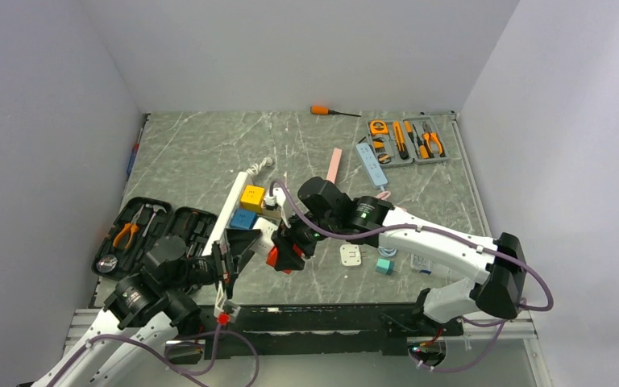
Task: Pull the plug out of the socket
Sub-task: Remove the plug from the socket.
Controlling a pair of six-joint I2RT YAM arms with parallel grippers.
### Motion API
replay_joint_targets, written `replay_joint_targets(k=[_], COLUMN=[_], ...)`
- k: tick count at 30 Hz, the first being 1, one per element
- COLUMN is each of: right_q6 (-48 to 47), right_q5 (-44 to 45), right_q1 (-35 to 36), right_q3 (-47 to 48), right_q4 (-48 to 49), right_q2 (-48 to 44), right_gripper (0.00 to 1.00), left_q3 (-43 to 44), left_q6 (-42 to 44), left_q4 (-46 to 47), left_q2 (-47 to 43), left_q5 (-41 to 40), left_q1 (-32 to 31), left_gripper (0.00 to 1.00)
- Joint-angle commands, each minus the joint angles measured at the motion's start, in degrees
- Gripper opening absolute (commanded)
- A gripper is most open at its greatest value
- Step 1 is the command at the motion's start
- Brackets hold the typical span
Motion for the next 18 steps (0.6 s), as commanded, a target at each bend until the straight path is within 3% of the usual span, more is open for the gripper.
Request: replay_joint_targets(k=[1, 10, 18], right_q6=[-2.4, -4.7, -4.7], right_q5=[-4.2, -5.6, -7.4], right_q1=[-0.2, -0.2, -0.2], right_q3=[5.1, 8.8, 8.6], right_q4=[0.3, -2.7, -2.0], right_q2=[1.5, 5.1, 6.8], right_gripper=[0.0, 0.0, 0.0], left_q3=[1.1, 1.8, 4.0], left_q6=[2.5, 7.1, 9.8], left_q4=[2.3, -1.3, -3.8], left_q2=[2.8, 4.7, 7.7], left_q5=[2.2, 2.0, 1.2], left_q1=[-0.1, -0.2, -0.4], left_gripper=[1.0, 0.99, 0.81])
